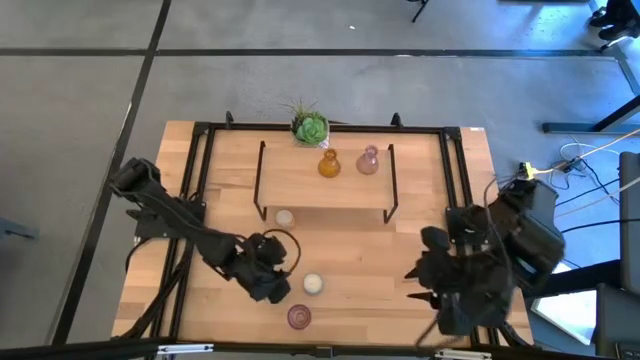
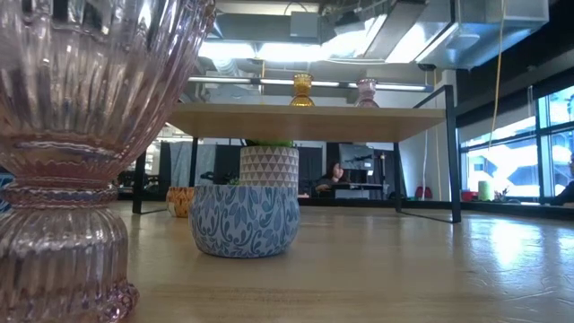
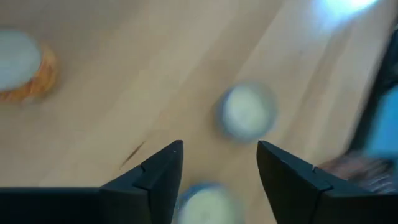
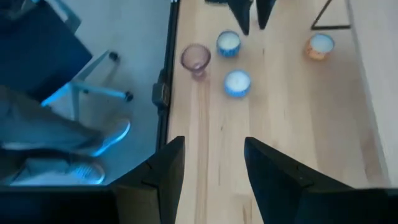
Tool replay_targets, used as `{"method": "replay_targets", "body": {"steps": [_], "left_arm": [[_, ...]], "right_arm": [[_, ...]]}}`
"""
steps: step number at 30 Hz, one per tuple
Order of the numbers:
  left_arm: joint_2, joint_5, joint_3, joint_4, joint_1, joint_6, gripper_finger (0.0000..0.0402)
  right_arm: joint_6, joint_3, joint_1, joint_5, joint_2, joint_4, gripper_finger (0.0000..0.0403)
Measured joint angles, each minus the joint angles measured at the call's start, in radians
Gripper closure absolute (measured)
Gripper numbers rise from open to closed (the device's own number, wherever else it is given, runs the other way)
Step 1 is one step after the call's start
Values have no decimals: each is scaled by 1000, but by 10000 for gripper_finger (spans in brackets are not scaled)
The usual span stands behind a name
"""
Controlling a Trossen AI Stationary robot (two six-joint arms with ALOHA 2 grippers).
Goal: Pick & Place candle stick holders
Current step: Put the orange candle on the shelf aligned with the orange candle holder
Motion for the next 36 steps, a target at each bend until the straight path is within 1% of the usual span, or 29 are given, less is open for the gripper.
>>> {"method": "replay_targets", "body": {"steps": [3,7,9,13,15,17,20,22,25,29,33,36], "left_arm": [[41,49,15,-112,20,52,218],[101,38,101,-283,49,169,233],[129,6,154,-305,72,273,238],[169,-85,263,-296,115,508,242],[183,-111,284,-297,143,555,242],[185,-112,284,-301,176,520,242],[185,-50,260,-294,220,492,242],[185,-15,240,-298,235,517,242],[185,-11,216,-301,244,576,242],[185,-11,180,-299,263,641,242],[185,-11,135,-291,288,660,242],[185,5,95,-269,309,663,242]], "right_arm": [[57,0,46,71,0,0,233],[97,0,80,136,0,0,233],[112,0,91,160,0,0,233],[130,0,104,193,0,0,233],[130,0,106,213,1,0,233],[131,0,106,224,1,0,233],[130,0,106,247,1,0,233],[131,-8,106,261,1,0,233],[148,-42,106,278,2,0,233],[198,-115,106,270,2,0,233],[277,-190,106,251,3,0,233],[319,-211,106,250,2,0,233]]}}
